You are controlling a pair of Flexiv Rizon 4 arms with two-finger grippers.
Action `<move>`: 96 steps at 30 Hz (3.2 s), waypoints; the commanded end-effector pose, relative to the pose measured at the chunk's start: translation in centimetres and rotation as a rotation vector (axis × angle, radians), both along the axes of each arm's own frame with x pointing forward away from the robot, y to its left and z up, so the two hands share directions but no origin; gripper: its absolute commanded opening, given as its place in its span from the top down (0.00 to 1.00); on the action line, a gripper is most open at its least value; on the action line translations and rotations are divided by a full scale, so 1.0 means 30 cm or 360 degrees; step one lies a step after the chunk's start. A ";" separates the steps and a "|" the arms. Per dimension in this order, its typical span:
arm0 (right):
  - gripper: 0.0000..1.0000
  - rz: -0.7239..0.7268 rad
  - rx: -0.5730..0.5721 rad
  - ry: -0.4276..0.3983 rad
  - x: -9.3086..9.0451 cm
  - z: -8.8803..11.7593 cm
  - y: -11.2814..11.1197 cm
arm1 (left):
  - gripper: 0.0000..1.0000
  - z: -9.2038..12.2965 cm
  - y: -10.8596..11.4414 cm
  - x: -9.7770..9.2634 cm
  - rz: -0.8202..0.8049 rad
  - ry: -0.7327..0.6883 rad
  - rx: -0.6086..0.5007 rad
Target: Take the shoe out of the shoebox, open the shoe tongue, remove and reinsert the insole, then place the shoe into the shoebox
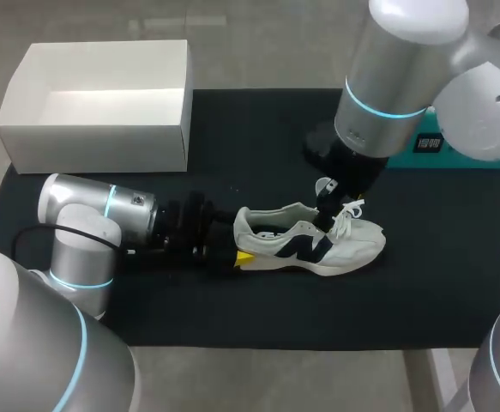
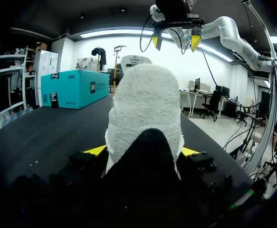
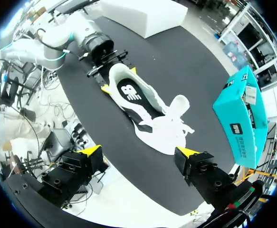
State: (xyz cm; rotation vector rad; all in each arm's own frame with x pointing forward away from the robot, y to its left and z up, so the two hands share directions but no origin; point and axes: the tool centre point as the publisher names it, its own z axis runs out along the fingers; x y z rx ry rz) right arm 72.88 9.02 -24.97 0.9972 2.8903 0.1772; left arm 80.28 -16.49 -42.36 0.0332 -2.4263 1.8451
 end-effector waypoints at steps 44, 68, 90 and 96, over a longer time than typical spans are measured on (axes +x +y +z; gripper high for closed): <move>1.00 0.1273 -0.0289 0.0041 0.187 -0.074 0.194 | 1.00 -0.001 -0.001 0.001 -0.0001 0.0000 -0.0002; 1.00 0.1326 -0.0394 0.0054 0.327 -0.318 0.183 | 1.00 -0.001 -0.001 0.001 -0.0001 0.0000 -0.0002; 1.00 0.1212 -0.0255 0.0204 0.229 -0.415 0.120 | 1.00 -0.001 -0.001 0.001 -0.0001 0.0000 -0.0002; 1.00 0.1214 -0.0241 0.0211 0.257 -0.418 0.120 | 1.00 -0.001 -0.001 0.001 -0.0001 0.0000 -0.0002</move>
